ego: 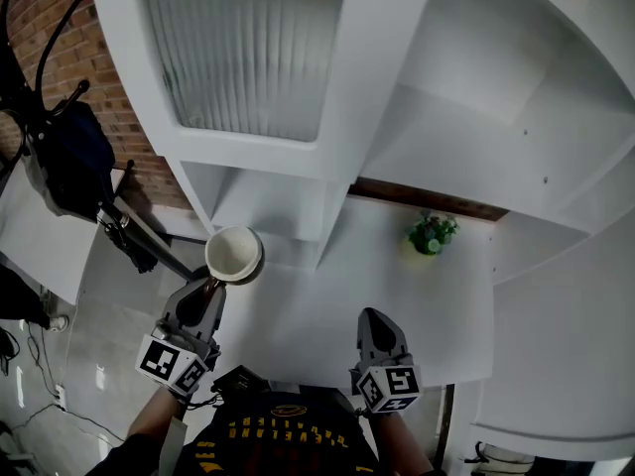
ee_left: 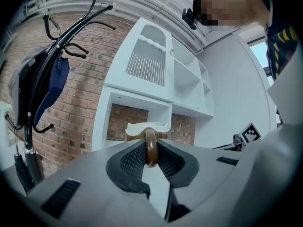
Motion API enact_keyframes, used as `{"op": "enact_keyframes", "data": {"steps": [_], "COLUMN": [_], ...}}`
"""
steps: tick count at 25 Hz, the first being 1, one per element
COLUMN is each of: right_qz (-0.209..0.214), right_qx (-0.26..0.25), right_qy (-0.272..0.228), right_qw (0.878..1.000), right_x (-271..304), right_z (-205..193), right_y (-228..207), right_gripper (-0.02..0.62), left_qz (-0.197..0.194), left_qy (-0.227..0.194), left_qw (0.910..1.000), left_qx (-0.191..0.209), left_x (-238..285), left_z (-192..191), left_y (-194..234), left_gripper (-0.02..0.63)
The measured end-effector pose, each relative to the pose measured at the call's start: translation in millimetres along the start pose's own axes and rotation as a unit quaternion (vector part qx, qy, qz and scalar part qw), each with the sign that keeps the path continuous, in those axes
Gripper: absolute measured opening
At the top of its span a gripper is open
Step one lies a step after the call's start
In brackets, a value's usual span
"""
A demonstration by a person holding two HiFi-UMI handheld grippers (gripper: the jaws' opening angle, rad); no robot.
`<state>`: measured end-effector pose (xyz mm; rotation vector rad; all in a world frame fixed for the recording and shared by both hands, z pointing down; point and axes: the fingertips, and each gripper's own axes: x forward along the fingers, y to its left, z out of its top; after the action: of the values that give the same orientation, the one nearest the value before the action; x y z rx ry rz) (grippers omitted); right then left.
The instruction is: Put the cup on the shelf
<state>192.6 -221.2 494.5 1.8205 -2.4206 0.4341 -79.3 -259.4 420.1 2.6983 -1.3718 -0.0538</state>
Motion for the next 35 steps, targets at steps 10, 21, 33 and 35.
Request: {"op": "enact_keyframes", "data": {"steps": [10, 21, 33, 35], "right_qz": [0.002, 0.000, -0.011, -0.014], "right_qx": [0.014, 0.027, 0.049, 0.051], "right_qy": [0.014, 0.024, 0.025, 0.025], "right_qw": [1.000, 0.999, 0.998, 0.998], "right_x": [16, 28, 37, 36], "right_z": [-4, -7, -11, -12], "right_y": [-46, -85, -114, -118], "right_gripper": [0.005, 0.005, 0.005, 0.005], "left_qz": [0.024, 0.031, 0.048, 0.047], "left_qy": [0.011, 0.014, 0.020, 0.023], "left_qw": [0.9996, 0.9994, 0.9987, 0.9986], "left_qx": [0.002, -0.004, -0.002, -0.002], "left_x": [55, 118, 168, 175], "left_z": [-11, -19, -28, -30], "left_y": [3, -1, 12, 10], "left_gripper": [0.048, 0.048, 0.048, 0.048]}}
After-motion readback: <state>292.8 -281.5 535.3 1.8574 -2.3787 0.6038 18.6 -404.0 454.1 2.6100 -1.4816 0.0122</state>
